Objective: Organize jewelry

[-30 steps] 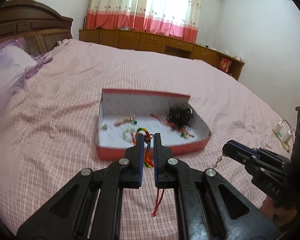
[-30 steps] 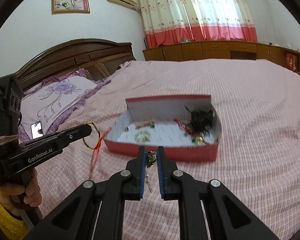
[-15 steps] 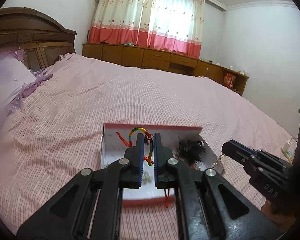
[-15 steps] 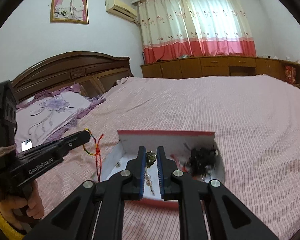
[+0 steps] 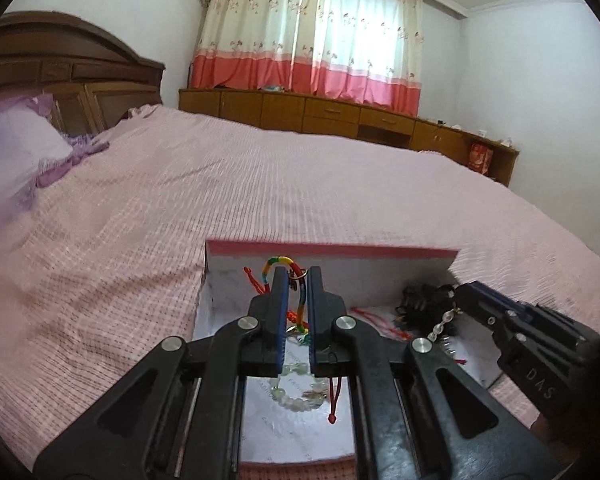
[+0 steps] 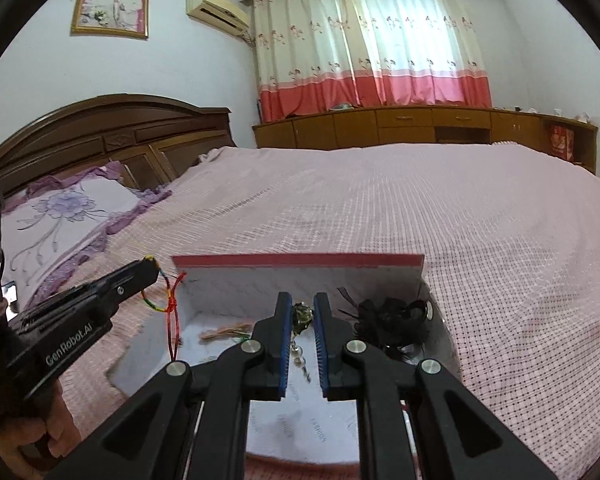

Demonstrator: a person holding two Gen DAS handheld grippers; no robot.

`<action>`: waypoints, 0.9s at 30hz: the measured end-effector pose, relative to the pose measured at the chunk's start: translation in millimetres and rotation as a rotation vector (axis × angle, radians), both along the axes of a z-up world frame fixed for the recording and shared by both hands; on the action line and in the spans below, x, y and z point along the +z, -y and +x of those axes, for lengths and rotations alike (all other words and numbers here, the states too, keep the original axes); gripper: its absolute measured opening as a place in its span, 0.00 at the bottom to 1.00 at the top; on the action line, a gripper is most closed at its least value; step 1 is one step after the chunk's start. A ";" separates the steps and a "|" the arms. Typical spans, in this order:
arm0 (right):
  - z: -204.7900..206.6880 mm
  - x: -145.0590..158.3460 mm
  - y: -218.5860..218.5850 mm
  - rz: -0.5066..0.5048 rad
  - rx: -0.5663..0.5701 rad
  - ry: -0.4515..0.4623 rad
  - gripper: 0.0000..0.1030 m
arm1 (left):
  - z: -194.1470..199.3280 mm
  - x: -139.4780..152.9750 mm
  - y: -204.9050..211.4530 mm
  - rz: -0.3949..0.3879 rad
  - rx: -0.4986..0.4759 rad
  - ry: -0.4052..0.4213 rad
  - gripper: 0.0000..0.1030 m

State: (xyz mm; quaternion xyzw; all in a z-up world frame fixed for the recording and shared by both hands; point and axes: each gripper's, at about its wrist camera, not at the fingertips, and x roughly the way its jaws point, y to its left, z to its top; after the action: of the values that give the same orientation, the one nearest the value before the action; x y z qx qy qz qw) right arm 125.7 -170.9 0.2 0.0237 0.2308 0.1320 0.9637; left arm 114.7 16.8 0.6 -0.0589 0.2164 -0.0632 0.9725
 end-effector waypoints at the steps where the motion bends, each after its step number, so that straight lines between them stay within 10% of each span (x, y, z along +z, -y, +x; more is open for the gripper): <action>1: 2.6 -3.4 -0.2 -0.007 -0.006 -0.002 0.12 | 3.3 -4.3 -1.4 -0.004 0.008 -0.007 0.00; 17: 25.1 -33.4 -2.2 -0.026 -0.045 -0.040 0.13 | 19.0 -27.9 3.8 0.017 0.021 -0.053 0.01; 22: 25.4 -31.9 -0.4 -0.019 -0.052 -0.047 0.21 | 19.1 -28.2 4.4 0.010 0.040 -0.046 0.29; 27: 18.3 -21.2 4.2 -0.001 -0.053 -0.025 0.30 | 11.2 -19.5 0.1 0.004 0.044 -0.041 0.35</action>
State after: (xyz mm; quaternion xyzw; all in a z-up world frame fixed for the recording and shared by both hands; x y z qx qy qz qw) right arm 144.0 -175.1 -21.0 0.0308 0.2424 0.1060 0.9639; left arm 125.9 16.7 -18.9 -0.0628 0.2349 -0.0403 0.9692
